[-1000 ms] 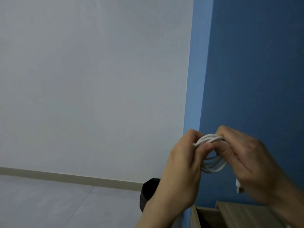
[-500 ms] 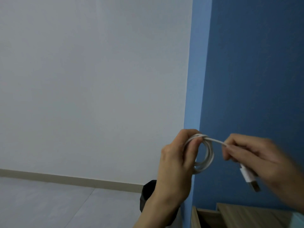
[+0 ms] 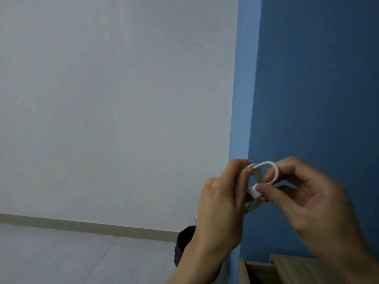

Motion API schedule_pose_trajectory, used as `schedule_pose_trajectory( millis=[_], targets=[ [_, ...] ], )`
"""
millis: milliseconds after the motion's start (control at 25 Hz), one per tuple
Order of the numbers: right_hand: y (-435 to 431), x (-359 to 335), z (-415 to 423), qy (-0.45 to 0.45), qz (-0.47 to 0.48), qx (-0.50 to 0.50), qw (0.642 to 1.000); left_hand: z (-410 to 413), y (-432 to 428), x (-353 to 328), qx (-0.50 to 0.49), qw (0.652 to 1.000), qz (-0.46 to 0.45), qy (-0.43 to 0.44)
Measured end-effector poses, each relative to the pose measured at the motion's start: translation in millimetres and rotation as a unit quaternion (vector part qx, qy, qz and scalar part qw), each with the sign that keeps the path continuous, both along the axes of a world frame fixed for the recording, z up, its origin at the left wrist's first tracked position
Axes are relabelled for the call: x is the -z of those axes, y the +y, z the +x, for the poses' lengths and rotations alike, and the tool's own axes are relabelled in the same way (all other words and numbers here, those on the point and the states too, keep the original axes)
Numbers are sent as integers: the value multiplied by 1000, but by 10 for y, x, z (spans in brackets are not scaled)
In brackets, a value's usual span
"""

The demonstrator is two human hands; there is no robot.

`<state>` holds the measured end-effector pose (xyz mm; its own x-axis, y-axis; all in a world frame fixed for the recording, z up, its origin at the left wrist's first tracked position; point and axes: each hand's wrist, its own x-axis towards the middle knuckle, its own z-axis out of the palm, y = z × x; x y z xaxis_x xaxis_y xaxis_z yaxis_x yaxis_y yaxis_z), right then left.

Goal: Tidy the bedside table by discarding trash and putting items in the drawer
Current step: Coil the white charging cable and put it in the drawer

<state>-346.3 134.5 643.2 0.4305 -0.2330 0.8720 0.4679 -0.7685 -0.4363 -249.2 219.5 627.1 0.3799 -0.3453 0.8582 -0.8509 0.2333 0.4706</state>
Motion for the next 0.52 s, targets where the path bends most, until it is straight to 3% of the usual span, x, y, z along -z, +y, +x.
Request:
schedule_pose_trajectory(
  millis=[120,200,320,520],
  targets=[
    [-5,57,68,-61,-71,83,992,-31,6,-11,3,1000,-2,-2],
    [-15,68,99,-57,-60,110,991,-54,11,-15,34,999,-4,21],
    [-3,51,151,54,39,46,997,-64,2,-20,77,996,-10,35],
    [-48,-18,76,123,11,-35,992,80,62,-62,91,990,-67,80]
  ],
)
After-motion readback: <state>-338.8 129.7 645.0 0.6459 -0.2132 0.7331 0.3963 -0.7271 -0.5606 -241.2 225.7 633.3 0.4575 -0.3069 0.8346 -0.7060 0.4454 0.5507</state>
